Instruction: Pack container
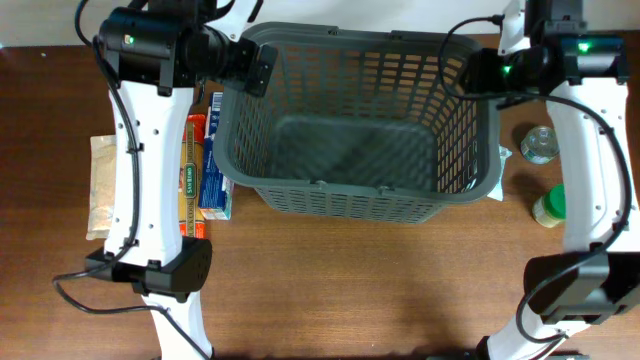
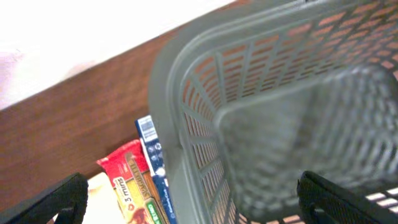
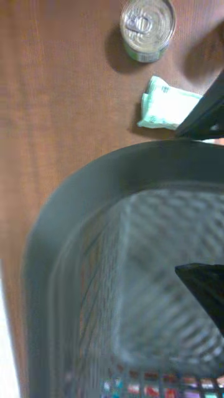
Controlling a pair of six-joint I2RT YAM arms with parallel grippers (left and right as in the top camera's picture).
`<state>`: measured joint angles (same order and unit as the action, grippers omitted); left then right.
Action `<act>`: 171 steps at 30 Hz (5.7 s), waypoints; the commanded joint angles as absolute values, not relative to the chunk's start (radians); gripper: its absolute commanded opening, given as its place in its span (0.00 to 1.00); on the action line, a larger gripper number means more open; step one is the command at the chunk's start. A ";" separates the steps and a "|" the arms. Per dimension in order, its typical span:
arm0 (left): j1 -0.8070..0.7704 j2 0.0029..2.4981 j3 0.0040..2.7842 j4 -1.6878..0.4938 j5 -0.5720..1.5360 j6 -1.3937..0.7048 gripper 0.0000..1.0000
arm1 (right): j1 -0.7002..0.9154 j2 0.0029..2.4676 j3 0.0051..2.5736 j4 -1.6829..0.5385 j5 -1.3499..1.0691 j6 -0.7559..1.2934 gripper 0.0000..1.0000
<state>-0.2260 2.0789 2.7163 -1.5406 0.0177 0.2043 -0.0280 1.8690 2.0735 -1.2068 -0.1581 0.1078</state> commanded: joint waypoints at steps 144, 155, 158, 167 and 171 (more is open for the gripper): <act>0.021 1.443 1.860 -1.654 0.453 0.285 0.54 | -0.157 1.280 1.373 -1.394 -0.511 0.008 0.21; -0.157 1.443 1.565 -1.422 0.426 0.226 0.48 | -0.157 1.280 1.373 -1.394 -0.511 0.008 0.21; -0.178 1.444 1.509 -1.340 0.426 0.197 0.49 | -0.157 1.280 1.373 -1.395 -0.511 0.008 0.21; -0.187 1.458 1.447 -1.207 0.422 0.154 0.50 | -0.157 1.280 1.373 -1.393 -0.472 0.008 0.22; -0.187 1.460 1.447 -1.208 0.422 0.142 0.50 | -0.157 1.280 1.373 -1.355 -0.459 0.009 0.24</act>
<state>-0.1795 1.4494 1.4536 -1.2144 0.4145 0.1623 -0.1627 1.2987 1.3758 -1.3750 -0.4858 0.0212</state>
